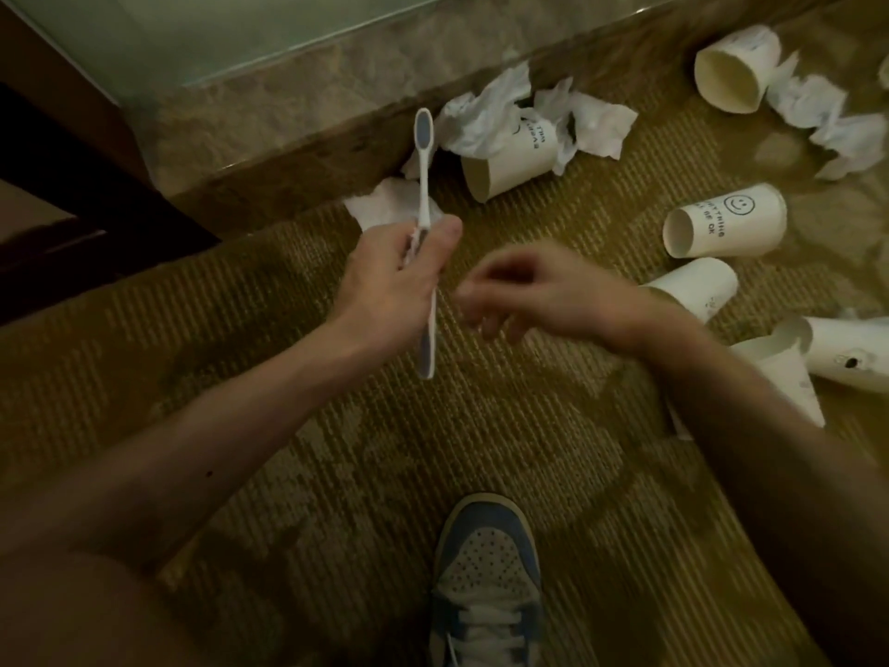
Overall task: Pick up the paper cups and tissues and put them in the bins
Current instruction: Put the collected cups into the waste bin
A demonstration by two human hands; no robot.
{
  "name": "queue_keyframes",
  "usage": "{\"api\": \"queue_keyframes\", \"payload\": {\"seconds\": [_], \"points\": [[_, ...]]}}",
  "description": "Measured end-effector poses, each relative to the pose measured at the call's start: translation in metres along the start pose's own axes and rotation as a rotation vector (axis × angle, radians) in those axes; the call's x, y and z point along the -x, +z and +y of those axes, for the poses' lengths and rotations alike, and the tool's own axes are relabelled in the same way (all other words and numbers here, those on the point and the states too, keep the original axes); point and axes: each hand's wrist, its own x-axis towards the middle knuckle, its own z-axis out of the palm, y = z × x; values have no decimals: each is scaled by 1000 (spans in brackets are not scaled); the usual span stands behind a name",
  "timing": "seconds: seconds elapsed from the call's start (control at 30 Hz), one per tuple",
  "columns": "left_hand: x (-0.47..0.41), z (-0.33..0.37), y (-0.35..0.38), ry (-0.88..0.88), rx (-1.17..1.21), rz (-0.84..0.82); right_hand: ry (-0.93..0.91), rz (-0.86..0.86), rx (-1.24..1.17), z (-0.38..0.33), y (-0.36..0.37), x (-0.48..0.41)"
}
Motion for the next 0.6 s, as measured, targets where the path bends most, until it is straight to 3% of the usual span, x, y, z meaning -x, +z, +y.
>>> {"api": "queue_keyframes", "payload": {"seconds": [0.03,0.1,0.17,0.2,0.6], "points": [[1,1,-3,-2,21,10,31,102,-64,2,-17,-6],[3,4,-4,-5,57,16,99,462,-153,13,-51,-25],[3,6,-4,-12,71,8,201,783,-70,24,-78,-45],[3,6,-4,-16,77,1,242,865,-8,30,-89,-55],[-14,-6,-4,-109,110,22,267,826,578,61,-121,-105]]}}
